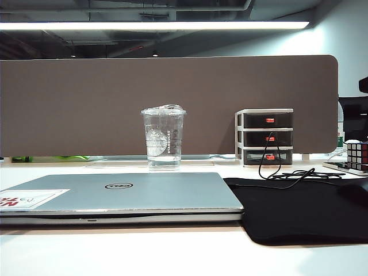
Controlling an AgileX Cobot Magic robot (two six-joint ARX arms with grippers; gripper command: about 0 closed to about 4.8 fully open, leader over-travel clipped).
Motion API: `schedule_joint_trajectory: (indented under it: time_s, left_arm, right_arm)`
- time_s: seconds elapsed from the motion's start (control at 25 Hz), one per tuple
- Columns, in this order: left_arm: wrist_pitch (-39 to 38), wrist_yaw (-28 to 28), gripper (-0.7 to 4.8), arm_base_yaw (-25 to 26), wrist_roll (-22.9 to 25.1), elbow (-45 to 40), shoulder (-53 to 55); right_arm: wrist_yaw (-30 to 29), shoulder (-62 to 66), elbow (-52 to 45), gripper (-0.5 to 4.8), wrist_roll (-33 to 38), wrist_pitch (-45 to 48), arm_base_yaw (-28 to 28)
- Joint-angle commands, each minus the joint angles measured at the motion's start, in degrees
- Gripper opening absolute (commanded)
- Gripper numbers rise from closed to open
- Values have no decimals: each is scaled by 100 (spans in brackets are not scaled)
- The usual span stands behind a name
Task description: Pick up the coffee cup and place it on the right side of the laptop.
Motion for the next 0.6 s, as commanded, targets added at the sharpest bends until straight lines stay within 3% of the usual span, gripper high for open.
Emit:
schedule_joint_trajectory:
  time_s: [0.04,0.36,0.6]
  left_arm:
    - [328,-339,26,-2,-52,197,4]
    - [382,-348,27,-2,-22,568,560]
    - [1141,-269,27,-2,175,728,1331]
  right_arm:
    - [-20,-11,-35,-1,13,98,2]
    - [-20,-11,-35,-1,13,98,4]
    - [-20,-11,-35,-1,13,98,4]
